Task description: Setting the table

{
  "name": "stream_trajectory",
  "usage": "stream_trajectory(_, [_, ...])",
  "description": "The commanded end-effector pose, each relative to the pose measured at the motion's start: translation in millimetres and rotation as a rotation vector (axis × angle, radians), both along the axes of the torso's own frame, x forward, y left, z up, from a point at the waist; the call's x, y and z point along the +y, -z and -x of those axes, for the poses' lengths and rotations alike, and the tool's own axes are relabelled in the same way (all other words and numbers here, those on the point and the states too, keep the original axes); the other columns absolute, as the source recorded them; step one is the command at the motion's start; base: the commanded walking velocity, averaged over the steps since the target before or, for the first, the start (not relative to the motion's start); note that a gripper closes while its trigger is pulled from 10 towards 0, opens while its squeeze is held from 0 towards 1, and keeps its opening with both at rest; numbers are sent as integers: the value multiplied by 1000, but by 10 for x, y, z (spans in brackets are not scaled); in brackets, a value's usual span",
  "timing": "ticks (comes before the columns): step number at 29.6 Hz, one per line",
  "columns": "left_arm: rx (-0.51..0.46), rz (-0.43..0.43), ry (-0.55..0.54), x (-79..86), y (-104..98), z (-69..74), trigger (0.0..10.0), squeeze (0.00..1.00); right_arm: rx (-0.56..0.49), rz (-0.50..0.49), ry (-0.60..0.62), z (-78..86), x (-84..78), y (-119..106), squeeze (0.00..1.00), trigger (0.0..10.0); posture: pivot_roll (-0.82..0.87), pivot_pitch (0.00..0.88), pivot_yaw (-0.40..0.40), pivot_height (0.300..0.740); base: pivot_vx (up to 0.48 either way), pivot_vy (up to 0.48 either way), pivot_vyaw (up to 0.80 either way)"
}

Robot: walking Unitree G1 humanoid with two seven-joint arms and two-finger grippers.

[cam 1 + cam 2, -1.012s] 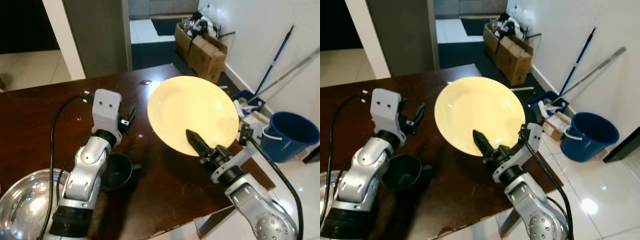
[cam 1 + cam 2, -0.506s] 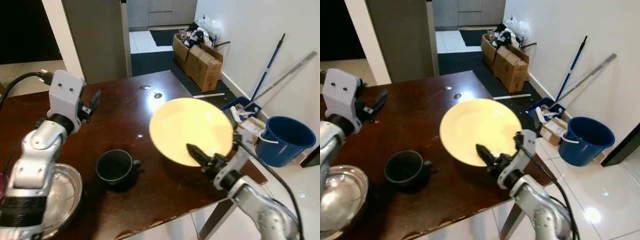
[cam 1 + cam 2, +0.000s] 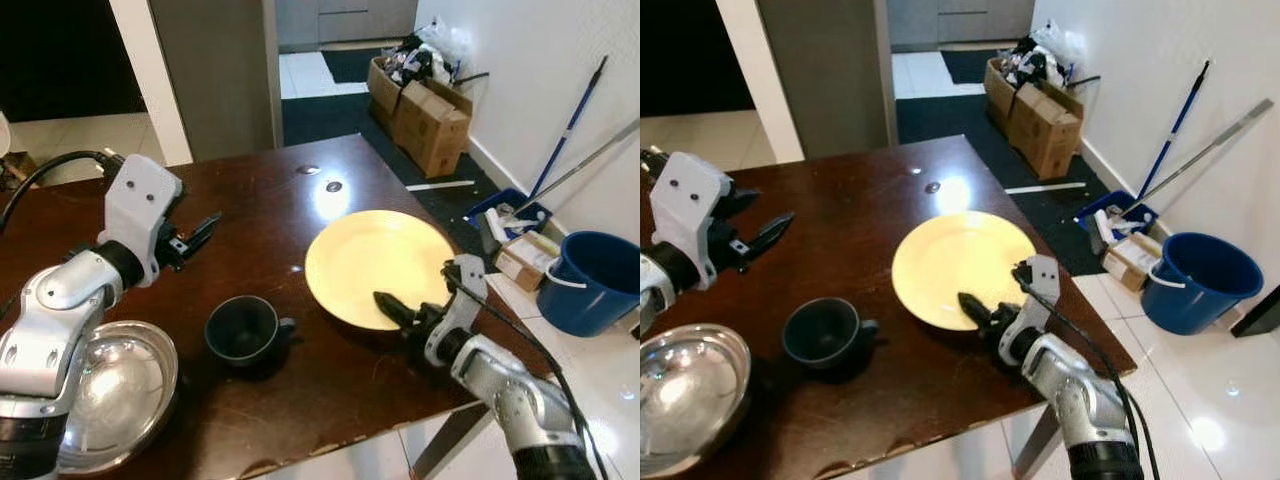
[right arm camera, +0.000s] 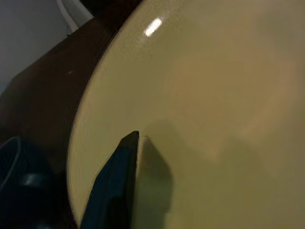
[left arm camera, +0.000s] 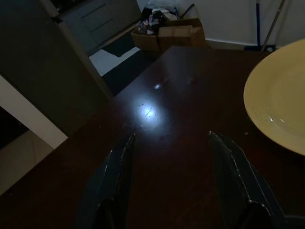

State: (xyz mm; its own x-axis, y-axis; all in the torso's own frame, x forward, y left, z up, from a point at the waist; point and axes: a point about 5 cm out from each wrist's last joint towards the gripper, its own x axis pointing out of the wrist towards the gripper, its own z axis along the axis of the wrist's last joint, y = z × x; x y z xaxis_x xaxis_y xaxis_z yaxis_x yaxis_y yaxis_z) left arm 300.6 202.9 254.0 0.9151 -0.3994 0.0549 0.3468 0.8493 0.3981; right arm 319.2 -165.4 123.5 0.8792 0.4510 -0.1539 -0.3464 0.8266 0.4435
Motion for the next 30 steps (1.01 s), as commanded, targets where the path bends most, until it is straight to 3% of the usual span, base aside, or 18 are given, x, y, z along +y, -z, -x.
stream_trajectory(1, [19, -4, 2, 1, 22, 16, 10000, 0, -2, 0, 3, -16, -16, 25, 1000, 10000, 35, 42, 117, 740, 0, 0, 0])
stream_trajectory(16, [20, 35, -16, -42, 63, -18, 10000, 0, -50, -44, -42, -22, 39, -95, 988, 10000, -5, 11, 97, 740, 0, 0, 0])
stream_trajectory(17, [19, 38, -15, -46, 65, -22, 10000, 0, -49, -41, -45, -10, 50, -116, 871, 10000, -5, 11, 97, 740, 0, 0, 0])
stream_trajectory(18, [17, 42, -15, -55, 70, -28, 10000, 0, -42, -53, -50, 45, 78, -159, 0, 10000, -21, 6, 83, 740, 0, 0, 0])
stream_trajectory(22, [14, 47, -14, -72, 78, -35, 10000, 0, -35, -63, -65, 158, 120, -206, 0, 10000, -30, 6, 73, 740, 0, 0, 0])
stream_trajectory(25, [11, 58, -14, -96, 102, -43, 10000, 0, 16, -95, -83, 457, 191, -154, 0, 10000, -48, 3, 61, 740, 0, 0, 0])
stream_trajectory(26, [11, 58, -14, -96, 102, -43, 10000, 0, 16, -95, -83, 457, 191, -154, 0, 10000, -48, 3, 61, 740, 0, 0, 0])
stream_trajectory(27, [11, 66, -12, -112, 117, -48, 10000, 0, 70, -125, -67, 654, 212, -54, 0, 10000, -61, 3, 54, 740, 0, 0, 0])
stream_trajectory(30, [11, 70, -10, -127, 127, -53, 10000, 0, 125, -151, -42, 821, 218, 53, 0, 10000, -70, 5, 52, 740, 0, 0, 0])
